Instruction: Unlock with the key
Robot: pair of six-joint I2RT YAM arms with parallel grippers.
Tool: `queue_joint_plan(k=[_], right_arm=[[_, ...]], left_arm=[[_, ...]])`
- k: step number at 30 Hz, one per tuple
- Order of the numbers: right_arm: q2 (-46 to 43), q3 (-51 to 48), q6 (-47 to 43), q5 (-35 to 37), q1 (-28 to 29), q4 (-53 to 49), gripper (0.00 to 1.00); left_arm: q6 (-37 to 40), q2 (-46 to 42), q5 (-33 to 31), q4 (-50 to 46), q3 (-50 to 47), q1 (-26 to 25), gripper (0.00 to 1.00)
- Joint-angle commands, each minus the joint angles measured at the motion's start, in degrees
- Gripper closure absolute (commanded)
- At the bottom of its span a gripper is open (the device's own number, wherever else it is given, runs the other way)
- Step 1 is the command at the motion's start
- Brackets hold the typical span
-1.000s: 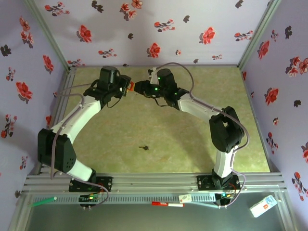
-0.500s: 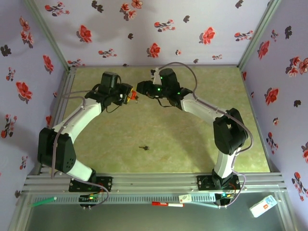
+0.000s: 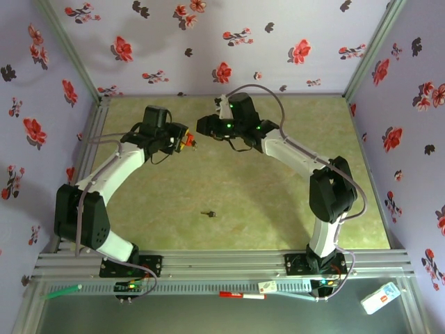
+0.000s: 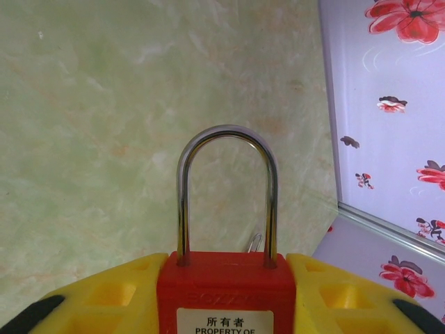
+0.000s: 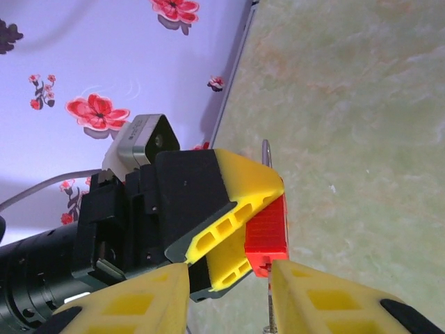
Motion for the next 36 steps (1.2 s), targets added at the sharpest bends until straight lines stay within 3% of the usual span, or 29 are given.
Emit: queue_joint_plan(k=[1, 13, 36], right_arm=[[2.3, 2.52, -1.65, -1.91, 0.32, -4.14, 0.65], [7.99, 9.74, -3.14, -4.1, 1.5, -11.84, 0.69], [8.3, 10.56, -4.55, -4.93, 0.97, -14.46, 0.85]], left_arm=[[0.88, 0.28, 0.57, 1.4, 1.25, 0.27, 1.0], [0.79, 0.52, 0.57, 2.35, 1.25, 0.32, 1.0], [0.41, 0.89, 0.53, 3.36, 0.73, 0.86, 1.0]])
